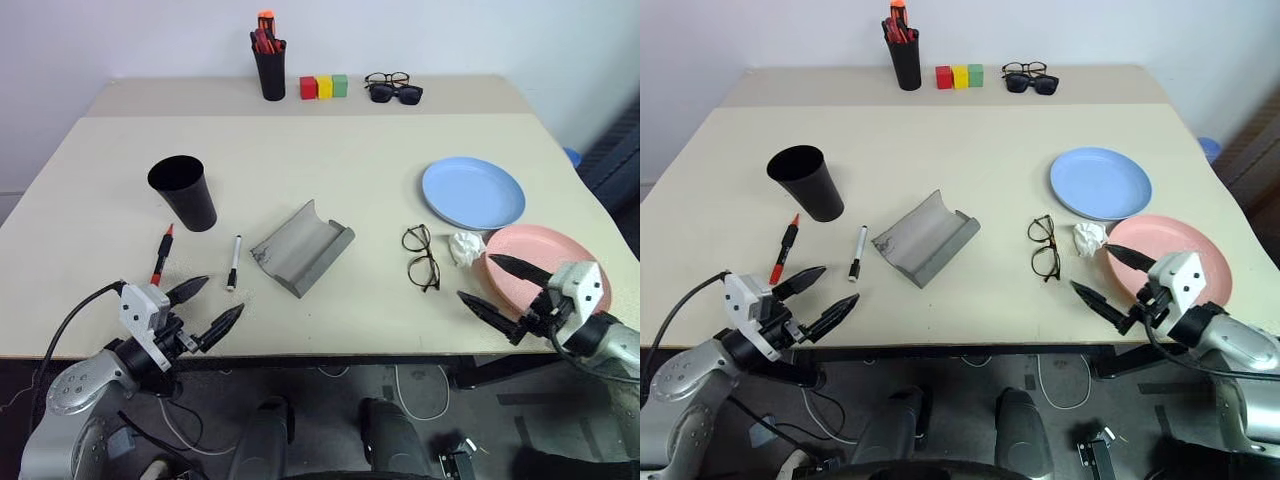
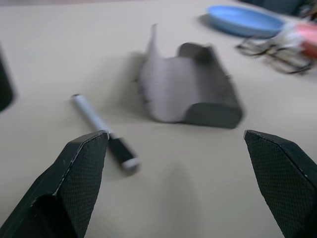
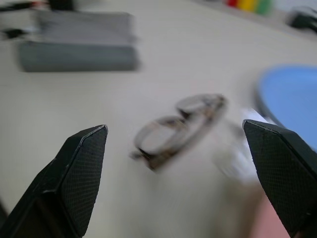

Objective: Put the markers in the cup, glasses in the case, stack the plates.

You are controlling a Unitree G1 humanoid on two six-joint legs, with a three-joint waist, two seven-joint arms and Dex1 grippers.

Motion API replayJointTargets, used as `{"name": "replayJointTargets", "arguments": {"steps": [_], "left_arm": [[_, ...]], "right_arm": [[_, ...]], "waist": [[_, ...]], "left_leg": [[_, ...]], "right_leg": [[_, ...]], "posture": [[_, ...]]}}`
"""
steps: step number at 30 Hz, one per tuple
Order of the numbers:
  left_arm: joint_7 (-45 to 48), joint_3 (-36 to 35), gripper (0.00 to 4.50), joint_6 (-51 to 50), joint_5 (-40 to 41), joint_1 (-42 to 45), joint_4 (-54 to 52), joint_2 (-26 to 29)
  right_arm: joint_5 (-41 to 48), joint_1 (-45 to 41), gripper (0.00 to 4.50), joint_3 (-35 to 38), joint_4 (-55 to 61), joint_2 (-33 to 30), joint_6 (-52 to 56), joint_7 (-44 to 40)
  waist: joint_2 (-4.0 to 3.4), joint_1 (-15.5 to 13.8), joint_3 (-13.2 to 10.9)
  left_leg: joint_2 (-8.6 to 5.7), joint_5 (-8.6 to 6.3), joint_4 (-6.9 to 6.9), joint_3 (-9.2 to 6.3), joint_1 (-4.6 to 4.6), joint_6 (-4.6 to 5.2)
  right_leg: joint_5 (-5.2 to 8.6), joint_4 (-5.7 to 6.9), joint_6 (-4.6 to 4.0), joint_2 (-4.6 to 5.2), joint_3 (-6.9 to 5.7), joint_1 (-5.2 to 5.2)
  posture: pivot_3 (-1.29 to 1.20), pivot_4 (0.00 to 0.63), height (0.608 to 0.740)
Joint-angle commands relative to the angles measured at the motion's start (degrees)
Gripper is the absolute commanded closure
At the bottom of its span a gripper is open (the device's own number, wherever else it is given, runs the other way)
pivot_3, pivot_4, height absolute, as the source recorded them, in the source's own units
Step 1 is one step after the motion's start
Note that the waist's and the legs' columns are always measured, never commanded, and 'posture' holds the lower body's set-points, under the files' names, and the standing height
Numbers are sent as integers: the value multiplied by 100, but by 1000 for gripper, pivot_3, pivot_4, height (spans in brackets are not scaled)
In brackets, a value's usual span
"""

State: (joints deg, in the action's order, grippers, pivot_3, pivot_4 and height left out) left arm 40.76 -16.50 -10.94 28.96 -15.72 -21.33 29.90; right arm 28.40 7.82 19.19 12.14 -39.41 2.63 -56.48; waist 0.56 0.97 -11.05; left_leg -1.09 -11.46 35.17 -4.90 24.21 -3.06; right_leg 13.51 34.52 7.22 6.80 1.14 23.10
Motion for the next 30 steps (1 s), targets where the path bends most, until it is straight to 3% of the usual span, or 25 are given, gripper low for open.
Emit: {"name": "replayJointTargets", "arguments": {"steps": [1, 8, 13, 18, 22, 30], "left_arm": [[-628, -430, 0, -420, 200, 160, -204, -39], [-2647, -582, 0, -2263, 273, 1039, -861, -203], [-3606, -836, 0, -3774, 1331, 1875, -1261, -395], [-4417, -845, 0, -5610, 2016, 2732, -1006, -394], [-4601, -573, 0, -6692, 1995, 3184, -728, -285], [-5058, 49, 0, -7269, 1007, 3981, 101, -646]], "right_arm": [[307, -402, 42, -262, 394, -119, 111, -328], [323, -1661, 42, -984, 36, -168, 697, -606], [470, -1862, 42, -1198, 128, -196, 1054, -712], [467, -1834, 42, -1279, 62, -312, 1004, -1190], [427, -1880, 42, -1283, 42, -223, 933, -1250], [272, -1953, 42, -1316, -149, -105, 711, -1228]], "waist": [[2, -18, 1], [37, -56, 6], [39, -42, 6], [40, -21, 5], [44, -9, 2], [49, -36, 0]], "left_leg": [[0, 0, 0, -1, -1, 0], [0, 1, 17, -7, -10, 1], [-1, 2, 17, -11, -19, 1], [-1, 2, 17, -11, -33, 2], [-1, 2, 15, -11, -59, 1], [-1, 1, 15, -11, -66, -1]], "right_leg": [[0, 4, -1, 0, 0, -1], [1, 55, 2, 0, -3, 2], [5, 68, 11, -2, -5, -4], [7, 83, 16, -6, -4, -8], [20, 84, 35, -7, -2, -30], [19, 76, 32, -6, -2, -40]], "posture": [[0, 150, 740], [0, 150, 740], [0, 150, 740], [0, 150, 740], [0, 150, 740], [0, 150, 740]]}}
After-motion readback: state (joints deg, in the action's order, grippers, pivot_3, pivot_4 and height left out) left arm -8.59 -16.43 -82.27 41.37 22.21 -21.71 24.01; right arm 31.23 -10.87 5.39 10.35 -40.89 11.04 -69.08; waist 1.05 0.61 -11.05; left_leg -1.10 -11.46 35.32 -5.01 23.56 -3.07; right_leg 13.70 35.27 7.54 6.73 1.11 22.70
